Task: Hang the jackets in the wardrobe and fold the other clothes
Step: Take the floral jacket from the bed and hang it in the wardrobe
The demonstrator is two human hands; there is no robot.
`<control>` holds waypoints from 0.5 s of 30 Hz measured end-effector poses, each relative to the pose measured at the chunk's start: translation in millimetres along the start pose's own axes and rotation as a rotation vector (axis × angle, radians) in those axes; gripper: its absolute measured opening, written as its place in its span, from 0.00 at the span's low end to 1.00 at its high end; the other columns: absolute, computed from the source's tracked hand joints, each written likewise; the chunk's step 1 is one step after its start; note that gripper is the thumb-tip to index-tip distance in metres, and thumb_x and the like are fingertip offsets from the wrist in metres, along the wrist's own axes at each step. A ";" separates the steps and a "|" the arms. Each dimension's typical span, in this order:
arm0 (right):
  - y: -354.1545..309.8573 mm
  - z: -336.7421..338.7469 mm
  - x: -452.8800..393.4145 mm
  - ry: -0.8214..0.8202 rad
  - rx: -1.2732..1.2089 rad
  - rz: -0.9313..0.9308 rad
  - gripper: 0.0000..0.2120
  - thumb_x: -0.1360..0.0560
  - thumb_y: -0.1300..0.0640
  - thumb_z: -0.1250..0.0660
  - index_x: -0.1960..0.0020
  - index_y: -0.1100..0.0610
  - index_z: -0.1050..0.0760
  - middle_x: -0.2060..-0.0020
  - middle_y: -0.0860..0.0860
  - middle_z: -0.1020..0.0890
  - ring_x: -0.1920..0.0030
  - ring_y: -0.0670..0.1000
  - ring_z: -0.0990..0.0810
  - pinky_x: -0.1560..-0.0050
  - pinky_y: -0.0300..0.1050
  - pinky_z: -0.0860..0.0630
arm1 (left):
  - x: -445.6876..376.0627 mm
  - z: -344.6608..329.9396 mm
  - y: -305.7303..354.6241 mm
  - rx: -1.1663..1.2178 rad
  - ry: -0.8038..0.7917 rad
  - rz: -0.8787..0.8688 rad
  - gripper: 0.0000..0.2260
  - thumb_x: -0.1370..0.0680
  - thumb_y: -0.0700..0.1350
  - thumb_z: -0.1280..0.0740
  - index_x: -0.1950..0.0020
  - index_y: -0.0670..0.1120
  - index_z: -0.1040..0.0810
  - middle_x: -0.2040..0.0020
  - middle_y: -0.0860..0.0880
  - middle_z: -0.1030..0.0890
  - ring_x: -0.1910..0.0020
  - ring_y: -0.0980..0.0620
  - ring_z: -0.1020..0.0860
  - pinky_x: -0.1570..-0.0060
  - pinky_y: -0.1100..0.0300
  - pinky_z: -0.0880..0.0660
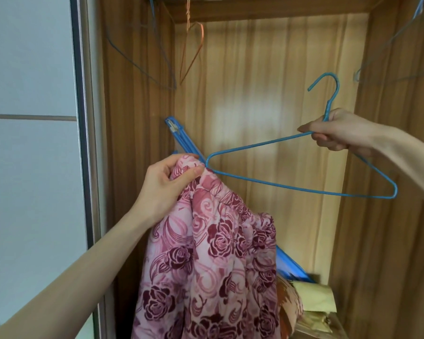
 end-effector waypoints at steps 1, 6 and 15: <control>-2.4 0.7 1.2 -0.001 0.014 -0.005 0.24 0.19 0.55 0.31 0.72 0.55 0.34 0.76 0.50 0.40 0.75 0.49 0.45 0.78 0.36 0.45 | 1.4 -0.4 0.3 0.002 -0.004 0.003 0.11 0.21 0.42 0.26 0.39 0.44 0.16 0.48 0.44 0.12 0.46 0.44 0.14 0.44 0.51 0.16; -9.1 2.0 2.0 -0.013 0.060 -0.057 0.23 0.21 0.53 0.30 0.70 0.56 0.33 0.76 0.50 0.39 0.75 0.49 0.45 0.78 0.37 0.45 | 6.7 -1.4 5.3 0.023 -0.029 0.018 0.09 0.20 0.41 0.28 0.40 0.43 0.16 0.50 0.44 0.12 0.50 0.46 0.13 0.52 0.59 0.16; -13.7 6.8 1.2 -0.078 0.122 -0.128 0.24 0.20 0.53 0.31 0.72 0.54 0.35 0.76 0.50 0.40 0.74 0.49 0.47 0.76 0.39 0.47 | 11.3 -4.9 8.4 0.073 -0.048 0.025 0.10 0.20 0.41 0.28 0.39 0.43 0.16 0.49 0.43 0.12 0.48 0.44 0.13 0.51 0.57 0.16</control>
Point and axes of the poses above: each hand's wrist, its own x-axis away from the middle knuckle, its own z-axis out of the back of the hand, y = z × x, the point moved 1 cm from there along -x, towards the middle knuckle
